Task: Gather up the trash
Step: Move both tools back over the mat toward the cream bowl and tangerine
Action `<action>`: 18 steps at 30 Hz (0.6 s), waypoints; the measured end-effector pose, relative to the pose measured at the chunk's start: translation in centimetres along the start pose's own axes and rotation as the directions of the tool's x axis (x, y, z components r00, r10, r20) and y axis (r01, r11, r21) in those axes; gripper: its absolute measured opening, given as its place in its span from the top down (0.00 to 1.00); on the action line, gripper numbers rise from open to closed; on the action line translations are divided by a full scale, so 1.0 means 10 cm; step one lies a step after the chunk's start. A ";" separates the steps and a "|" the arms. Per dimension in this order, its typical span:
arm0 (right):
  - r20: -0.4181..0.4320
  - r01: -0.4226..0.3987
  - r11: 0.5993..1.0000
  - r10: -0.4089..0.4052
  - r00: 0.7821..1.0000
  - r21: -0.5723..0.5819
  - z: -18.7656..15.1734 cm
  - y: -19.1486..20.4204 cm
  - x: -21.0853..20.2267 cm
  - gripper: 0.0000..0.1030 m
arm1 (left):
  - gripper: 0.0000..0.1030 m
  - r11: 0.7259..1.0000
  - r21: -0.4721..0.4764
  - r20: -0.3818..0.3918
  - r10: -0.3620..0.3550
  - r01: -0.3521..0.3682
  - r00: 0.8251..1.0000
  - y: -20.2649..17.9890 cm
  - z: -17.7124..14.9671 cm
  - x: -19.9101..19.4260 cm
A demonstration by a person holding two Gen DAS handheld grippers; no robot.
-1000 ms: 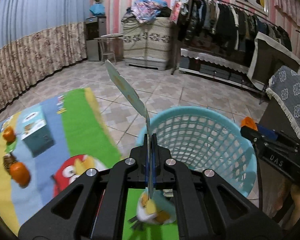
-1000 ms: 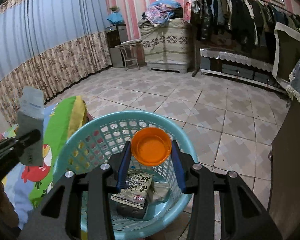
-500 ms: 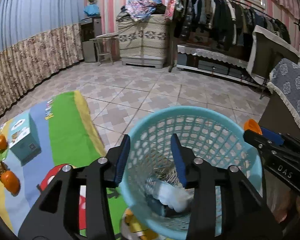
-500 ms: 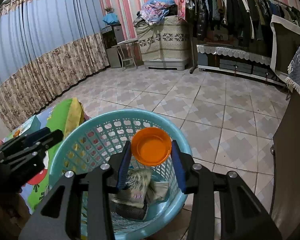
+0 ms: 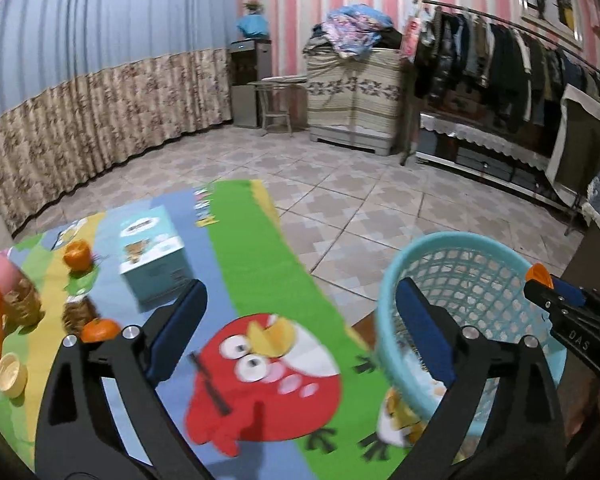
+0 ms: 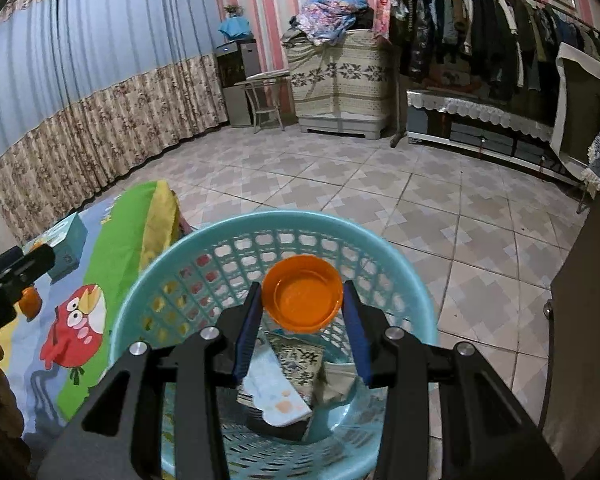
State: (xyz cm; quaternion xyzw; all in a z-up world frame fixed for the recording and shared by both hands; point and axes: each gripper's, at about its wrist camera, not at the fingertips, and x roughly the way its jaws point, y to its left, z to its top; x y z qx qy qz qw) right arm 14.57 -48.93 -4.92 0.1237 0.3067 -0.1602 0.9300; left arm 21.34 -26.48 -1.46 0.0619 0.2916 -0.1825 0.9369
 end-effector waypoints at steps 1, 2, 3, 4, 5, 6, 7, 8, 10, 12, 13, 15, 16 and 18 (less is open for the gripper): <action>0.006 -0.001 1.000 0.001 1.000 0.000 0.00 0.03 0.00 0.47 | 0.09 1.000 -0.006 0.003 0.008 -0.008 1.000 0.06 0.00 -0.02; 0.013 -0.005 1.000 0.005 1.000 0.006 0.00 0.05 0.00 0.39 | 0.07 1.000 -0.012 0.008 0.017 -0.017 1.000 0.13 -0.01 -0.06; 0.015 -0.012 1.000 0.012 1.000 0.011 0.00 0.06 0.00 0.31 | 0.06 1.000 -0.018 0.014 0.026 -0.026 1.000 0.21 -0.02 -0.11; 0.010 -0.017 1.000 0.017 1.000 0.013 0.00 0.07 0.00 0.30 | 0.06 0.999 -0.023 0.018 0.031 -0.031 0.999 0.25 -0.03 -0.13; 0.006 -0.016 1.000 0.016 1.000 0.014 0.00 0.08 0.00 0.30 | 0.06 0.999 -0.028 0.022 0.038 -0.037 0.999 0.31 -0.04 -0.17; 0.006 -0.012 1.000 0.012 1.000 0.010 -0.01 0.10 0.00 0.29 | 0.06 0.999 -0.033 0.023 0.044 -0.043 0.999 0.38 -0.05 -0.21; 0.008 -0.006 1.000 0.006 1.000 0.006 -0.01 0.12 -0.01 0.27 | 0.06 0.998 -0.036 0.023 0.047 -0.046 0.999 0.41 -0.06 -0.24; 0.006 -0.003 1.000 0.003 1.000 0.002 -0.02 0.14 -0.02 0.27 | 0.06 0.998 -0.042 0.025 0.054 -0.053 0.998 0.48 -0.08 -0.28; 0.003 0.004 1.000 -0.004 1.000 -0.005 -0.04 0.19 -0.03 0.19 | 0.05 0.996 -0.051 0.027 0.069 -0.068 0.997 0.56 -0.12 -0.37; 0.007 0.006 1.000 -0.006 1.000 -0.016 -0.05 0.26 -0.06 0.15 | 0.05 0.995 -0.066 0.027 0.079 -0.077 0.996 0.68 -0.17 -0.43; 0.007 0.006 1.000 -0.006 1.000 -0.023 -0.05 0.31 -0.07 0.15 | 0.05 0.994 -0.075 0.026 0.085 -0.083 0.996 0.74 -0.20 -0.47; 0.019 0.000 0.999 0.001 1.000 -0.043 -0.05 0.42 -0.13 0.15 | 0.05 0.991 -0.088 0.023 0.102 -0.100 0.994 0.91 -0.26 -0.55; 0.020 -0.007 0.999 0.008 1.000 -0.053 -0.05 0.47 -0.14 0.15 | 0.05 0.989 -0.092 0.021 0.115 -0.113 0.993 1.00 -0.29 -0.59; 0.022 -0.030 0.996 0.032 0.999 -0.080 -0.06 0.65 -0.19 0.15 | 0.05 0.985 -0.103 0.017 0.142 -0.139 0.990 1.18 -0.36 -0.65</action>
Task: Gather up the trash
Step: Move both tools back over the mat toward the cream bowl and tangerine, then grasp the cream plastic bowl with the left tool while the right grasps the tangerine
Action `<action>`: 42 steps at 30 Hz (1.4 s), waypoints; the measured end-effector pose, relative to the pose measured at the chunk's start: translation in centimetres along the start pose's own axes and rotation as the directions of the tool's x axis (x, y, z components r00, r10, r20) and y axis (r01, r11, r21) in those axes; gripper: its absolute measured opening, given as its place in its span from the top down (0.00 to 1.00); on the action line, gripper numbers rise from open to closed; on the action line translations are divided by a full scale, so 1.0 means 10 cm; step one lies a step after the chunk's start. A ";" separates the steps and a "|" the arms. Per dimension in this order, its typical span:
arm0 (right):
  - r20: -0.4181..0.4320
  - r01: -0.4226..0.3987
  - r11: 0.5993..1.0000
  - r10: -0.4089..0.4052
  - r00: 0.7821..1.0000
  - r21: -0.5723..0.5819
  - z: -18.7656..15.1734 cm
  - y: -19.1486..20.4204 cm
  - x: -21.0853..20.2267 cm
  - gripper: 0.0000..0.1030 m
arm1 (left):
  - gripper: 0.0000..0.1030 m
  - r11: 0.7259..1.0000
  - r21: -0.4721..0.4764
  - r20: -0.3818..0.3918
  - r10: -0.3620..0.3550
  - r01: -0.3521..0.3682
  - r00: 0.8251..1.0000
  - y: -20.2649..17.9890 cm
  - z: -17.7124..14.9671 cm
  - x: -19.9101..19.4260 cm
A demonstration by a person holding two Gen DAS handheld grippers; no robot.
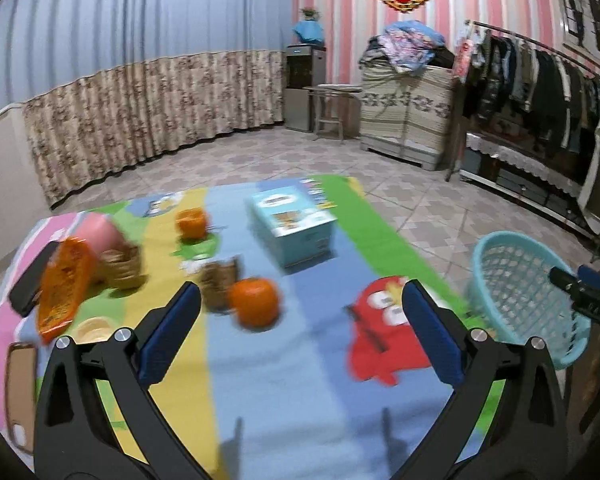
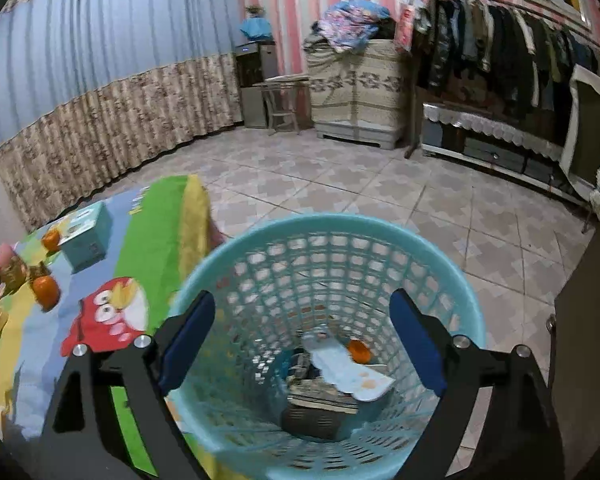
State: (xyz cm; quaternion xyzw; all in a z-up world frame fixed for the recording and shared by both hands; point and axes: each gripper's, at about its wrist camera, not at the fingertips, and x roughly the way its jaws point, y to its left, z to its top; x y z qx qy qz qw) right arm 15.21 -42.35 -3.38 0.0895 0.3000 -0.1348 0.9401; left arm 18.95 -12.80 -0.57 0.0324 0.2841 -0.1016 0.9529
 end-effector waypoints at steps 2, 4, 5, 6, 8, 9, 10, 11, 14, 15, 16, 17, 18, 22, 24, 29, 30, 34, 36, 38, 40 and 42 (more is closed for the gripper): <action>0.007 -0.016 1.000 0.016 1.000 -0.021 -0.01 0.17 -0.04 0.15 | 0.05 0.999 -0.018 -0.003 0.028 -0.028 1.000 0.21 -0.03 -0.03; 0.011 -0.045 0.998 0.046 0.999 -0.041 0.00 0.36 -0.06 0.15 | 0.05 0.997 -0.038 -0.009 0.064 -0.064 0.998 0.47 -0.06 -0.05; 0.011 -0.061 0.997 0.062 0.998 -0.053 -0.01 0.46 -0.07 0.15 | 0.05 0.996 -0.044 -0.013 0.079 -0.080 0.997 0.58 -0.08 -0.05; 0.011 -0.071 0.995 0.072 0.997 -0.065 -0.03 0.56 -0.08 0.15 | 0.05 0.994 -0.055 -0.019 0.098 -0.099 0.995 0.71 -0.10 -0.04; 0.011 -0.086 0.992 0.087 0.996 -0.088 -0.06 0.74 -0.08 0.15 | 0.05 0.990 -0.073 -0.034 0.122 -0.125 0.992 0.91 -0.13 -0.02; 0.009 -0.096 0.990 0.097 0.995 -0.099 -0.08 0.86 -0.08 0.15 | 0.05 0.987 -0.082 -0.040 0.135 -0.138 0.990 1.01 -0.15 -0.01; 0.005 -0.106 0.989 0.107 0.994 -0.104 -0.11 0.95 -0.07 0.15 | 0.05 0.985 -0.089 -0.046 0.147 -0.151 0.988 1.09 -0.17 0.00; 0.000 -0.117 0.987 0.117 0.993 -0.107 -0.14 1.03 -0.06 0.15 | 0.05 0.981 -0.096 -0.056 0.163 -0.168 0.985 1.20 -0.20 0.02; -0.025 -0.145 0.980 0.143 0.989 -0.133 -0.23 1.30 -0.03 0.15 | 0.05 0.974 -0.128 -0.098 0.177 -0.189 0.979 1.46 -0.27 0.12; -0.029 -0.145 0.979 0.143 0.989 -0.146 -0.25 1.37 -0.02 0.15 | 0.06 0.971 -0.138 -0.111 0.179 -0.193 0.978 1.51 -0.28 0.15; -0.032 -0.145 0.976 0.142 0.989 -0.163 -0.28 1.45 -0.02 0.15 | 0.05 0.970 -0.143 -0.122 0.182 -0.198 0.976 1.56 -0.31 0.18; -0.035 -0.147 0.973 0.143 0.989 -0.178 -0.30 1.51 -0.02 0.15 | 0.05 0.967 -0.149 -0.139 0.188 -0.208 0.972 1.62 -0.34 0.21; -0.041 -0.151 0.969 0.146 0.988 -0.196 -0.33 1.60 -0.01 0.15 | 0.06 0.965 -0.152 -0.152 0.192 -0.215 0.969 1.66 -0.36 0.25; -0.066 -0.162 0.956 0.150 0.986 -0.245 -0.39 1.80 0.04 0.15 | 0.06 0.958 -0.200 -0.229 0.158 -0.205 0.960 1.84 -0.44 0.42; -0.084 -0.168 0.952 0.152 0.985 -0.254 -0.40 1.85 0.07 0.15 | 0.06 0.955 -0.212 -0.246 0.153 -0.207 0.957 1.88 -0.45 0.47; -0.117 -0.177 0.954 0.153 0.981 -0.241 -0.41 1.88 0.15 0.15 | 0.16 0.968 -0.144 -0.287 0.157 -0.205 0.945 1.81 -0.46 0.60; -0.124 -0.178 0.955 0.152 0.980 -0.238 -0.40 1.88 0.17 0.15 | 0.23 0.971 -0.130 -0.306 0.153 -0.201 0.940 1.79 -0.47 0.64; -0.140 -0.185 0.956 0.156 0.978 -0.226 -0.39 1.90 0.23 0.15 | 0.37 0.976 -0.111 -0.338 0.141 -0.189 0.931 1.76 -0.49 0.69; -0.146 -0.190 0.957 0.160 0.976 -0.220 -0.37 1.95 0.27 0.15 | 0.41 0.977 -0.112 -0.336 0.136 -0.183 0.932 1.76 -0.48 0.69; -0.152 -0.206 0.955 0.175 0.973 -0.216 -0.34 2.01 0.31 0.15 | 0.41 0.977 -0.118 -0.333 0.128 -0.176 0.934 1.77 -0.48 0.68; -0.154 -0.219 0.949 0.187 0.970 -0.225 -0.31 2.14 0.35 0.15 | 0.41 0.977 -0.131 -0.323 0.118 -0.168 0.939 1.78 -0.48 0.65; -0.156 -0.225 0.946 0.192 0.969 -0.233 -0.28 2.26 0.39 0.15 | 0.41 0.976 -0.138 -0.313 0.119 -0.169 0.942 1.80 -0.47 0.63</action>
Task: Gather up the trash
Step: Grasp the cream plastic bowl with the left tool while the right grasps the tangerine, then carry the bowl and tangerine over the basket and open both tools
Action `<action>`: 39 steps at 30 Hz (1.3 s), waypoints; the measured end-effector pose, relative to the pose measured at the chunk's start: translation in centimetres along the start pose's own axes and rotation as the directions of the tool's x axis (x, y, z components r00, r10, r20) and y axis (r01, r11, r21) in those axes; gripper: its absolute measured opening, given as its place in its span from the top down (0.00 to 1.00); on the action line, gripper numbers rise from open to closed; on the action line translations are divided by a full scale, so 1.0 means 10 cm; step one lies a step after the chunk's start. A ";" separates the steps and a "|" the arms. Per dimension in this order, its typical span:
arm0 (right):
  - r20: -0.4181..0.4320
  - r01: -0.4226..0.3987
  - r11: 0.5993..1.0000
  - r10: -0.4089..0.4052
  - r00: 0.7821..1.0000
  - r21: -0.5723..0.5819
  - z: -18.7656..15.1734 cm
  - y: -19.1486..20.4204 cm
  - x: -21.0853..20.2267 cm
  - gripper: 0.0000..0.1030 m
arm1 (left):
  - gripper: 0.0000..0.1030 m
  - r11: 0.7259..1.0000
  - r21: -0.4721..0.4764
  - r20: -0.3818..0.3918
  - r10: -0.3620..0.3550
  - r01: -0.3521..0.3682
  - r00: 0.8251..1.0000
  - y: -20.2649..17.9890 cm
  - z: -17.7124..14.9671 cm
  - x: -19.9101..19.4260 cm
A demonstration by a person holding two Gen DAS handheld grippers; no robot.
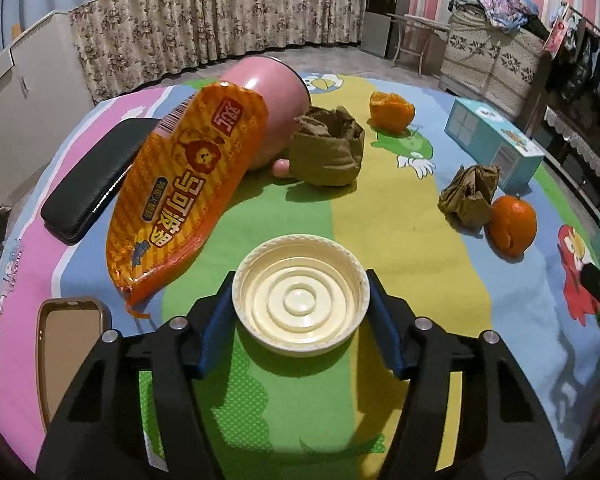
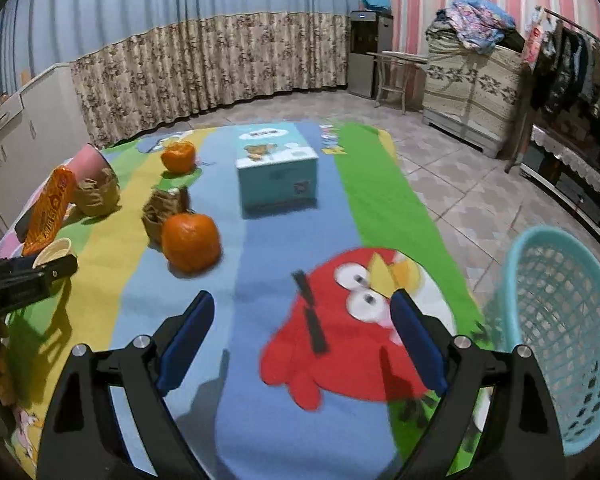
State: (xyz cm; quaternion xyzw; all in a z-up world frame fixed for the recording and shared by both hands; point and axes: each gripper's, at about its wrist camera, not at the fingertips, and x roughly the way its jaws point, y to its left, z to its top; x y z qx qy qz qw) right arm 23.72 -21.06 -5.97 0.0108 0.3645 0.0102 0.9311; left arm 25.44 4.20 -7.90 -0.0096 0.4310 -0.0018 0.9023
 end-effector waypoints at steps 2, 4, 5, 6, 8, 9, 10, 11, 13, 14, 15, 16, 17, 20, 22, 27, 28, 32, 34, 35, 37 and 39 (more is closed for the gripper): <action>-0.007 -0.021 1.000 0.021 1.000 0.007 0.07 0.09 0.06 0.15 | 0.41 1.000 0.004 0.038 0.012 -0.012 0.999 0.03 0.02 -0.09; -0.022 -0.071 0.997 0.071 0.997 0.012 0.16 0.20 0.15 0.15 | 0.41 0.999 0.017 0.081 0.031 -0.033 0.996 0.06 0.04 -0.18; -0.031 -0.086 0.996 0.086 0.996 0.000 0.20 0.28 0.20 0.15 | 0.41 0.999 0.022 0.095 0.040 -0.043 0.995 0.09 0.06 -0.22; -0.036 -0.088 0.996 0.088 0.996 -0.011 0.21 0.34 0.23 0.15 | 0.41 0.998 0.024 0.106 0.048 -0.051 0.993 0.12 0.08 -0.25; -0.050 -0.086 0.996 0.084 0.995 -0.040 0.22 0.47 0.33 0.15 | 0.41 0.998 0.016 0.125 0.057 -0.059 0.991 0.21 0.12 -0.31; -0.061 -0.083 0.995 0.080 0.995 -0.050 0.22 0.51 0.37 0.15 | 0.41 0.998 0.011 0.134 0.058 -0.060 0.989 0.25 0.14 -0.34; -0.072 -0.084 0.995 0.080 0.994 -0.058 0.23 0.55 0.43 0.16 | 0.41 0.998 0.006 0.148 0.064 -0.065 0.987 0.30 0.15 -0.38; -0.077 -0.088 0.994 0.083 0.994 -0.062 0.23 0.58 0.47 0.16 | 0.41 0.998 0.002 0.155 0.069 -0.070 0.986 0.34 0.18 -0.39; -0.093 -0.105 0.992 0.098 0.991 -0.069 0.26 0.61 0.53 0.31 | 0.41 0.997 -0.011 0.165 0.077 -0.076 0.983 0.41 0.20 -0.43; -0.101 -0.125 0.990 0.118 0.988 -0.067 0.27 0.62 0.56 0.36 | 0.41 0.997 -0.015 0.165 0.077 -0.075 0.983 0.44 0.21 -0.43; -0.110 -0.149 0.987 0.141 0.984 -0.066 0.27 0.61 0.57 0.43 | 0.41 0.997 -0.018 0.166 0.078 -0.076 0.983 0.46 0.21 -0.44; -0.120 -0.170 0.983 0.161 0.980 -0.069 0.28 0.62 0.58 0.54 | 0.41 0.997 -0.019 0.168 0.080 -0.078 0.983 0.45 0.22 -0.44; -0.123 -0.181 0.981 0.171 0.978 -0.073 0.27 0.62 0.59 0.58 | 0.41 0.996 -0.019 0.171 0.084 -0.082 0.982 0.45 0.21 -0.47; -0.090 -0.192 0.979 0.186 0.978 -0.064 0.25 0.56 0.49 0.67 | 0.41 0.996 -0.014 0.182 0.090 -0.088 0.979 0.41 0.22 -0.51; -0.061 -0.182 0.982 0.179 0.982 -0.059 0.25 0.47 0.39 0.68 | 0.41 0.996 -0.010 0.191 0.090 -0.090 0.977 0.36 0.22 -0.55; 0.022 -0.119 0.992 0.120 0.993 -0.033 0.21 0.00 -0.07 0.68 | 0.41 0.997 0.000 0.222 0.076 -0.078 0.972 0.17 0.24 -0.67; 0.035 -0.100 0.995 0.101 0.994 -0.025 0.19 -0.14 -0.15 0.68 | 0.41 0.997 0.002 0.227 0.070 -0.072 0.971 0.12 0.24 -0.69; 0.085 0.011 0.999 -0.015 0.996 0.042 0.07 -0.77 -0.53 0.68 | 0.41 0.999 0.030 0.247 0.026 -0.034 0.969 -0.23 0.25 -0.77; 0.100 0.071 0.996 -0.077 0.992 0.062 0.00 -1.02 -0.68 0.68 | 0.41 0.998 0.058 0.265 0.006 -0.022 0.964 -0.47 0.24 -0.82; 0.107 0.100 0.992 -0.108 0.988 0.077 -0.03 -1.14 -0.74 0.68 | 0.41 0.998 0.067 0.272 -0.002 -0.016 0.962 -0.55 0.24 -0.84; 0.122 0.159 0.980 -0.173 0.977 0.119 -0.09 -1.44 -0.88 0.68 | 0.41 0.996 0.088 0.284 -0.032 0.007 0.958 -0.77 0.24 -0.89; 0.134 0.200 0.968 -0.220 0.966 0.152 -0.14 -1.69 -0.97 0.68 | 0.41 0.994 0.108 0.290 -0.063 0.033 0.955 -1.00 0.25 -0.93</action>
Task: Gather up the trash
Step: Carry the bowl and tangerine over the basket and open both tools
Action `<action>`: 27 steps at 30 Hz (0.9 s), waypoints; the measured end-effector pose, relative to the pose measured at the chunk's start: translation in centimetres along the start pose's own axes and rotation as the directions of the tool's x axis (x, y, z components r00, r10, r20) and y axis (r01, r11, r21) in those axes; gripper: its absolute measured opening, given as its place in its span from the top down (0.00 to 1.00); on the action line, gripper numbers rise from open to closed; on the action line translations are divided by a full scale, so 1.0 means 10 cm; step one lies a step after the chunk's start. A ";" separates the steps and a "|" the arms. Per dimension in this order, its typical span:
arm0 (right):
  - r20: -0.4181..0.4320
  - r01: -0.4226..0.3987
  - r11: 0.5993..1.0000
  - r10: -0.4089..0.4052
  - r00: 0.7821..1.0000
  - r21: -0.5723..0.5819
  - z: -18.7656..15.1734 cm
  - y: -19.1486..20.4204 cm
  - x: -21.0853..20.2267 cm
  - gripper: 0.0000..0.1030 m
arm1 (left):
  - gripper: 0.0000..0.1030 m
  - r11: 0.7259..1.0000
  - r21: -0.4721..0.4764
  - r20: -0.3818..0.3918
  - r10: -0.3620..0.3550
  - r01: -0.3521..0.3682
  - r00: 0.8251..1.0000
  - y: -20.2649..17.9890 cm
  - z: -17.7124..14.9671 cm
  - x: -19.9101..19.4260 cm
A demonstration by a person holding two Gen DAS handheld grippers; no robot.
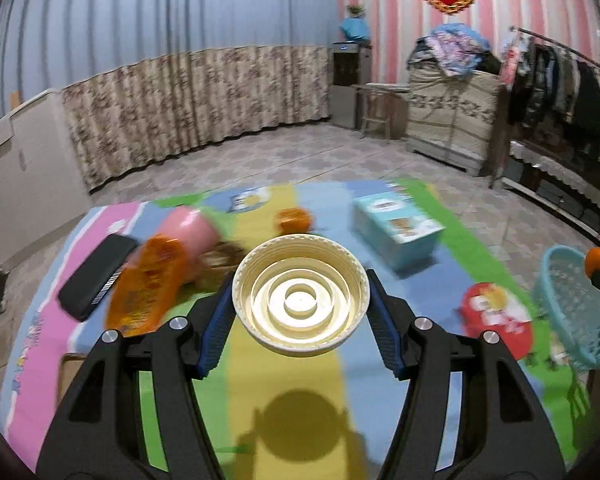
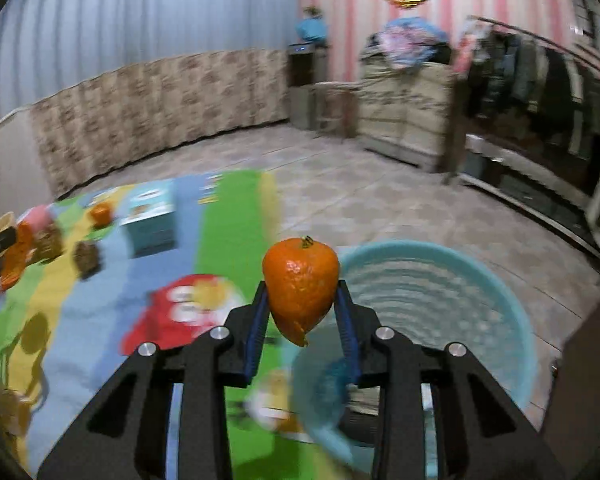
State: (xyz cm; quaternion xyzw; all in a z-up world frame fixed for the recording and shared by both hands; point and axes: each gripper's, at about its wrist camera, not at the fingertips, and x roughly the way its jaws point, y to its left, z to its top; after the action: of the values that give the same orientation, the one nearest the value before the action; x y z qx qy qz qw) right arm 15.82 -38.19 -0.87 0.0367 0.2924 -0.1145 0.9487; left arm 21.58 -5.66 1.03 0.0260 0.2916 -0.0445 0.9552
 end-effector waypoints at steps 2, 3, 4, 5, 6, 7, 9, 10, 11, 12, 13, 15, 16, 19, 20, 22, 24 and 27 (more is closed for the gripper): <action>0.014 0.032 0.999 -0.032 0.999 0.018 0.00 -0.19 -0.02 0.68 | 0.41 0.999 0.017 0.008 -0.038 0.038 0.999 -0.28 0.03 -0.01; 0.018 0.050 0.998 -0.051 0.999 0.025 -0.02 -0.29 -0.02 0.68 | 0.41 0.998 0.025 0.011 -0.054 0.054 0.998 -0.40 0.03 -0.01; 0.018 0.065 0.997 -0.066 0.998 0.031 -0.03 -0.39 -0.01 0.68 | 0.41 0.997 0.038 0.015 -0.072 0.072 0.997 -0.55 0.04 -0.02; 0.018 0.073 0.997 -0.073 0.997 0.034 -0.04 -0.45 0.00 0.68 | 0.41 0.995 0.050 0.019 -0.084 0.083 0.996 -0.67 0.04 -0.02; 0.021 0.082 0.996 -0.083 0.996 0.039 -0.05 -0.53 0.00 0.68 | 0.41 0.994 0.062 0.021 -0.095 0.094 0.995 -0.79 0.04 -0.02; 0.023 0.086 0.995 -0.087 0.996 0.044 -0.05 -0.60 0.01 0.68 | 0.41 0.991 0.078 0.023 -0.114 0.112 0.993 -0.97 0.03 -0.01; 0.026 0.087 0.994 -0.089 0.996 0.062 -0.06 -0.75 0.03 0.68 | 0.41 0.985 0.097 0.025 -0.144 0.141 0.989 -1.20 0.02 0.00; 0.025 0.086 0.994 -0.088 0.996 0.073 -0.07 -0.81 0.04 0.68 | 0.41 0.982 0.107 0.025 -0.160 0.157 0.987 -1.32 0.00 0.01; 0.025 0.085 0.993 -0.088 0.996 0.082 -0.08 -0.86 0.05 0.68 | 0.41 0.977 0.121 0.026 -0.180 0.175 0.983 -1.46 -0.01 0.02; 0.023 0.089 0.992 -0.092 0.995 0.092 -0.09 -0.93 0.07 0.68 | 0.41 0.972 0.133 0.024 -0.199 0.194 0.980 -1.60 -0.03 0.03; 0.019 0.095 0.990 -0.097 0.995 0.101 -0.11 -0.99 0.09 0.68 | 0.41 0.966 0.143 0.016 -0.219 0.215 0.976 -1.74 -0.05 0.05; 0.013 0.098 0.989 -0.100 0.995 0.114 -0.14 -1.09 0.11 0.68 | 0.41 0.955 0.158 -0.002 -0.256 0.253 0.967 -1.94 -0.09 0.09; 0.011 0.102 0.988 -0.104 0.994 0.115 -0.15 -1.12 0.11 0.68 | 0.41 0.948 0.168 -0.011 -0.272 0.270 0.962 -2.07 -0.11 0.11; 0.015 0.102 0.986 -0.105 0.994 0.130 -0.15 -1.21 0.13 0.68 | 0.41 0.930 0.192 -0.034 -0.313 0.314 0.949 -2.37 -0.14 0.17; 0.015 0.103 0.985 -0.107 0.994 0.139 -0.15 -1.25 0.14 0.68 | 0.41 0.925 0.197 -0.040 -0.324 0.326 0.945 -2.45 -0.15 0.18; 0.011 0.108 0.982 -0.111 0.994 0.155 -0.16 -1.28 0.16 0.68 | 0.41 0.912 0.214 -0.045 -0.348 0.349 0.936 -2.62 -0.16 0.21; 0.003 0.103 0.978 -0.106 0.994 0.181 -0.18 -1.33 0.19 0.68 | 0.41 0.900 0.236 -0.050 -0.367 0.368 0.929 -2.79 -0.19 0.24; -0.002 0.101 0.975 -0.103 0.995 0.197 -0.21 -1.35 0.20 0.68 | 0.41 0.885 0.246 -0.071 -0.390 0.395 0.918 -2.96 -0.21 0.31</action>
State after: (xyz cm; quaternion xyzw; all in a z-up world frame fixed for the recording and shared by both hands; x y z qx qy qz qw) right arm 13.07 -51.44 -3.77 0.1146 0.2772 -0.1916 0.9345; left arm 19.98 -35.20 -3.10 0.0898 0.2919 -0.2736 0.9121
